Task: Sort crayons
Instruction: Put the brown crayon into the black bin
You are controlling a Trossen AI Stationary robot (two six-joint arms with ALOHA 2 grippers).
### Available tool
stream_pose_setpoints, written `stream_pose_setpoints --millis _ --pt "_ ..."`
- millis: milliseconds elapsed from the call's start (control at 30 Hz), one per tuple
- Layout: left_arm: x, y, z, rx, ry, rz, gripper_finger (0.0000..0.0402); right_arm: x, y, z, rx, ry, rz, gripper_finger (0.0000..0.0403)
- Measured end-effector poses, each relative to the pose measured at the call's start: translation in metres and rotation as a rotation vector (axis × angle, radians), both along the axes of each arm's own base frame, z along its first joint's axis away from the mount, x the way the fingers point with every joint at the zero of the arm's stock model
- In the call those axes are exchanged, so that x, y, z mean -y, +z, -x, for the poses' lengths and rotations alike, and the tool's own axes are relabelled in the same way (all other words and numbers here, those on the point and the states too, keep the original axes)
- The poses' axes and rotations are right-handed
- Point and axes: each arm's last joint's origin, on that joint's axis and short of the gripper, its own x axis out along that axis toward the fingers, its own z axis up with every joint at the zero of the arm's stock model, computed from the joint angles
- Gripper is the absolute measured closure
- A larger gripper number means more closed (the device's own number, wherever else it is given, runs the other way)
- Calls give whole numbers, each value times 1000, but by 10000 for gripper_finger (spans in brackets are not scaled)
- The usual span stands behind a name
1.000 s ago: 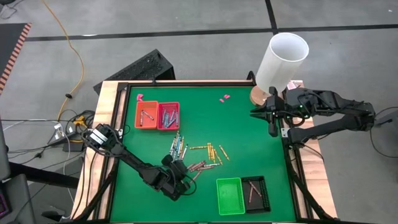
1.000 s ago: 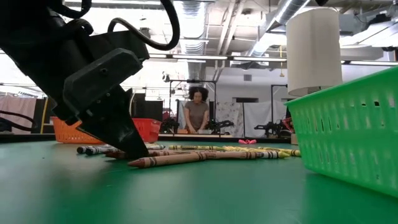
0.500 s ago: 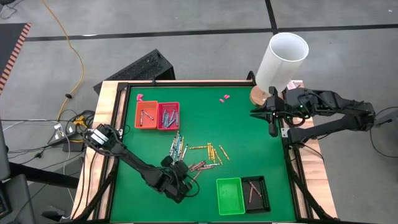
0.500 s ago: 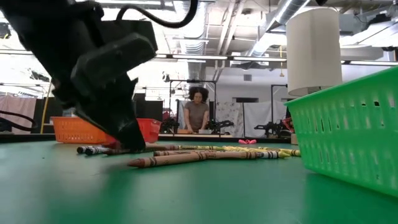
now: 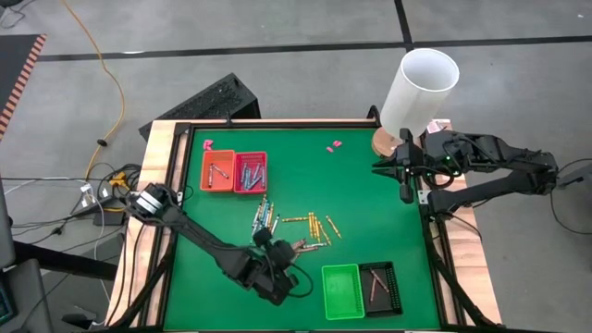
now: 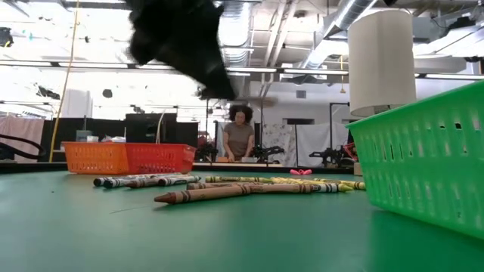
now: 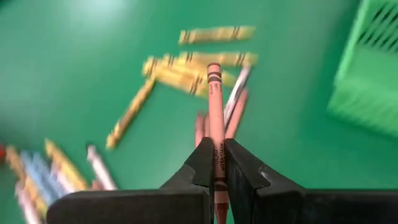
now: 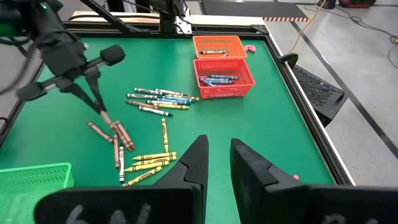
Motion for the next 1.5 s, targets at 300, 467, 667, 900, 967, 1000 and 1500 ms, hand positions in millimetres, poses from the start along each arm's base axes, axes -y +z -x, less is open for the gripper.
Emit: stream_pose_setpoints --millis 300,467,667,900,967,1000,1500 --pt "-16 39 -45 157 -285 -68 396 0 0 0 1 -1 3 335" --pt "-35 53 -65 278 -423 -58 396 1 0 0 -5 -6 4 335" --pt "-53 62 -76 357 -504 -63 396 4 -3 4 -36 -38 5 335" --pt "-59 67 -87 493 -533 -122 397 8 -3 8 -33 -78 5 335" --pt "-58 62 -92 523 -544 -140 397 9 -2 9 -29 -86 5 335" --pt "-57 58 -95 528 -546 -147 397 10 -2 9 -29 -90 5 335" --pt "-25 40 -168 543 -786 -270 397 10 -2 16 -26 -107 -20 335"
